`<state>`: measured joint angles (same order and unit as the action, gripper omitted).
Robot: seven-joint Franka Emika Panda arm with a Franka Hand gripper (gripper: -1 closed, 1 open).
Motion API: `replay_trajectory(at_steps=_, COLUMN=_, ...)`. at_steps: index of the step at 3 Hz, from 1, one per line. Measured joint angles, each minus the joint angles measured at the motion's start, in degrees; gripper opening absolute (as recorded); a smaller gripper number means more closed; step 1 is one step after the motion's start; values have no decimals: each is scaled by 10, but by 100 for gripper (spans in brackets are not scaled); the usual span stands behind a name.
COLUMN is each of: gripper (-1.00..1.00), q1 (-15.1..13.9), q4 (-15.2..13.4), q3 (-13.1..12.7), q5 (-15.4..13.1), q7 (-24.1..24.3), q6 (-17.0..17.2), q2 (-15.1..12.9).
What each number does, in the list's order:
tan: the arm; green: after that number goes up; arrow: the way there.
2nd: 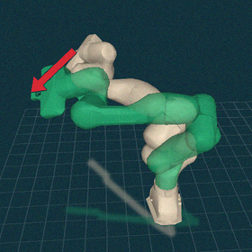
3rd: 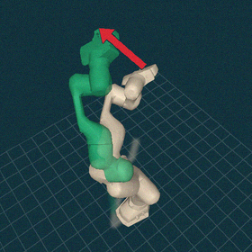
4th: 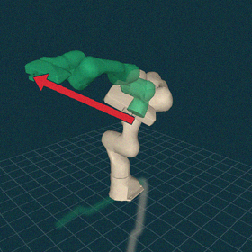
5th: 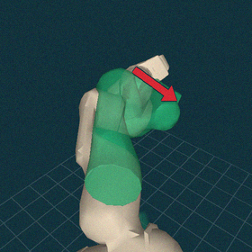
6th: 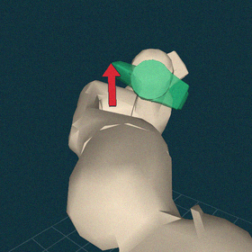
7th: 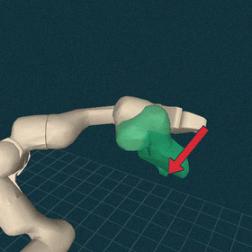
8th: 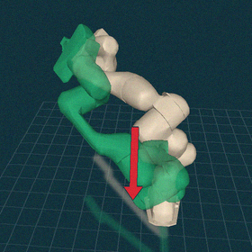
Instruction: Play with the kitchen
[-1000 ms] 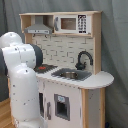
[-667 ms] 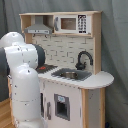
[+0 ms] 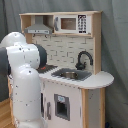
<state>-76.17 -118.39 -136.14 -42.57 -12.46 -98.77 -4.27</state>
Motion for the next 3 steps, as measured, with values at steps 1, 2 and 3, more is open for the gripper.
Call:
replay_trajectory(at_steps=1, gripper=100, q1=-2, q4=-5, q3=12, q5=33, q7=-41, q6=-22, q2=0)
replay_trajectory(at_steps=2, gripper=100, q1=-2, q4=-15, q3=32, q5=54, q7=-79, q6=-54, q2=0)
replay_trajectory(at_steps=3, gripper=100, q1=-2, q4=-29, q3=55, q5=65, q7=-115, q6=-94, q2=0)
